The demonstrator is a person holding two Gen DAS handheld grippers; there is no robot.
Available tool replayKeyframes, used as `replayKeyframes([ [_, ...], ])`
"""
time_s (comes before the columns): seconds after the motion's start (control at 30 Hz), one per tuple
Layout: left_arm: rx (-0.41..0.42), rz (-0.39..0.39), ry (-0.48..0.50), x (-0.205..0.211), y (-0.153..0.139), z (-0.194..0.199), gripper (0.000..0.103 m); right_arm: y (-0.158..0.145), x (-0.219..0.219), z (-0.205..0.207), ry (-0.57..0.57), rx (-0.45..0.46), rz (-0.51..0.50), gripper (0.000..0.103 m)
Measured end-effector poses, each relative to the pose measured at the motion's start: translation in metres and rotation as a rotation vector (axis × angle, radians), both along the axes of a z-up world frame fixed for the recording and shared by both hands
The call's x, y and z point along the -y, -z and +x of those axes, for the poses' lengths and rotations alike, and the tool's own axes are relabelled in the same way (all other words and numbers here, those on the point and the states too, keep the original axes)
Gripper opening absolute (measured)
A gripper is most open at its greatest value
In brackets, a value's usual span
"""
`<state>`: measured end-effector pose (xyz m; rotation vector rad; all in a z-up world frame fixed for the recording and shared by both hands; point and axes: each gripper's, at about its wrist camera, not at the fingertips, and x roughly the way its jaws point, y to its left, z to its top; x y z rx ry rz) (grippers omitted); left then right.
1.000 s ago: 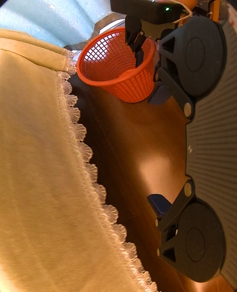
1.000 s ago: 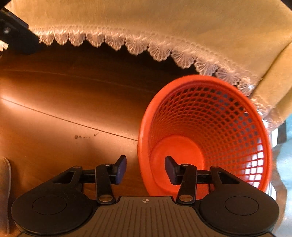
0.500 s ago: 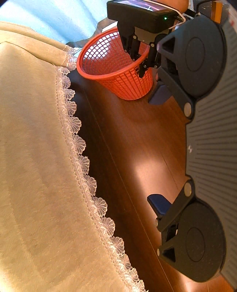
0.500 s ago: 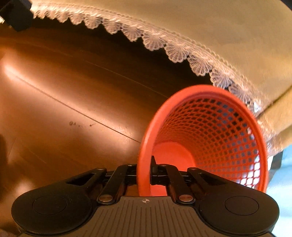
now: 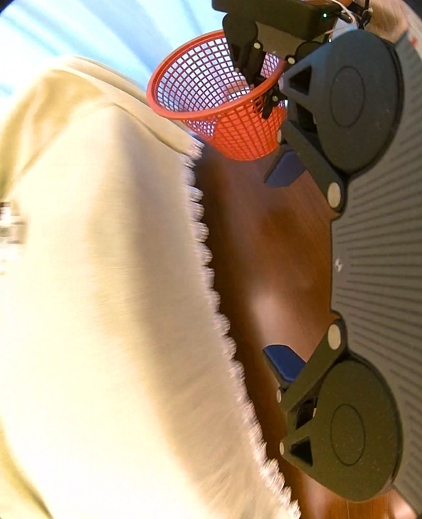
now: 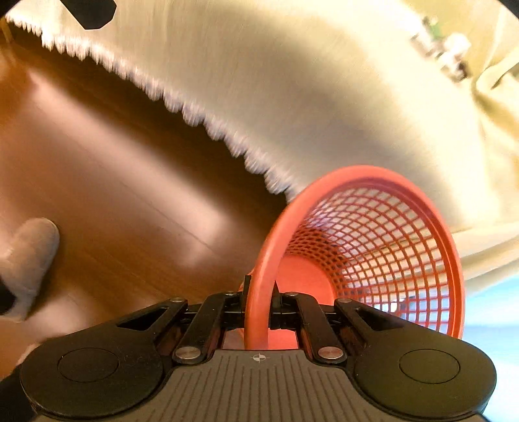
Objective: Organize objects
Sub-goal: 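Lift the orange wastebasket with the right tool onto the sofa beside the items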
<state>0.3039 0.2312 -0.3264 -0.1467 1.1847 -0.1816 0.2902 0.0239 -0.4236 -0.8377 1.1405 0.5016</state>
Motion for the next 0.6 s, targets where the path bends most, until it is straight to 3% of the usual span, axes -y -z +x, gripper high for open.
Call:
replayKeyframes([
  [0.17, 0.065, -0.021, -0.004, -0.037, -0.102, 0.023, 0.102, -0.103, -0.024, 0.025, 0.019, 0.049, -0.041, 0.002],
  [0.3, 0.119, -0.019, 0.009, -0.053, -0.159, 0.06, 0.102, -0.153, -0.041, 0.064, 0.04, 0.116, -0.056, 0.002],
  [0.47, 0.182, -0.012, 0.019, -0.056, -0.197, 0.13, 0.102, -0.171, -0.044, 0.128, 0.046, 0.149, -0.078, 0.002],
  [0.6, 0.2, 0.008, 0.036, -0.051, -0.211, 0.2, 0.102, -0.167, -0.029, 0.186, 0.059, 0.138, -0.078, 0.002],
])
